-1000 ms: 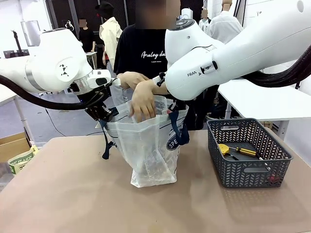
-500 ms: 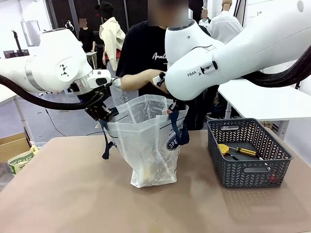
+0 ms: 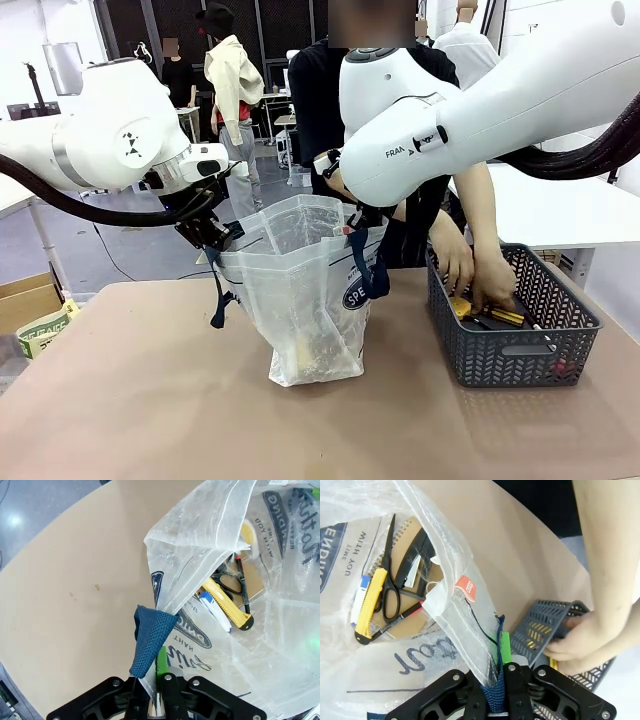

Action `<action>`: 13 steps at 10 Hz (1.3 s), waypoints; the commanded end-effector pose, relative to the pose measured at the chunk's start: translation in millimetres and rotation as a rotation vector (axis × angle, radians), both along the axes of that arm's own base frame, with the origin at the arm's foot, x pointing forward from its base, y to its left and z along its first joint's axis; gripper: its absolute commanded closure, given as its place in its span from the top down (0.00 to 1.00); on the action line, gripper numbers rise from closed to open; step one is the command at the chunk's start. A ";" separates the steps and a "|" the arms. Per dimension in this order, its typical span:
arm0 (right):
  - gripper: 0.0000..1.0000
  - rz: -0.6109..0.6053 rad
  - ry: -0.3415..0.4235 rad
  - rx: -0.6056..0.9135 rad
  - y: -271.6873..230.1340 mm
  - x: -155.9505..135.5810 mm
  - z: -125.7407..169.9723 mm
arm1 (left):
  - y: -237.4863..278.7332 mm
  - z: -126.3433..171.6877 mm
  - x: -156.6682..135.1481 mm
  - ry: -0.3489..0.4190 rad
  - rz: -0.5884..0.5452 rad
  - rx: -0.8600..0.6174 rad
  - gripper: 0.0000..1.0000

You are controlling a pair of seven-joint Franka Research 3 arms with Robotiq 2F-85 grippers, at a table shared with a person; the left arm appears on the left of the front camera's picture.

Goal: Transfer purchased items from the store into the shopping bag.
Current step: Move the Reusable shopping bag to the right side of the table.

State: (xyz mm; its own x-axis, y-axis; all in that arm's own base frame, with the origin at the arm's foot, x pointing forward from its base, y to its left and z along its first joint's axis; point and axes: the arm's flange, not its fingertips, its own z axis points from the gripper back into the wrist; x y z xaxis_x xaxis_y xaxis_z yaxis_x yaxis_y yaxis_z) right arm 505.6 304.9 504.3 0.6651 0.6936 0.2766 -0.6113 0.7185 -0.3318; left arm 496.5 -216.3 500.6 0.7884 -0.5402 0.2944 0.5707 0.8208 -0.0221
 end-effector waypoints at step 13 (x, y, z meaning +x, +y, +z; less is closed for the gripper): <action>0.00 0.039 -0.089 -0.015 2.4 2.7 8.4 | 1.2 0.5 0.3 -0.001 0.003 0.000 0.00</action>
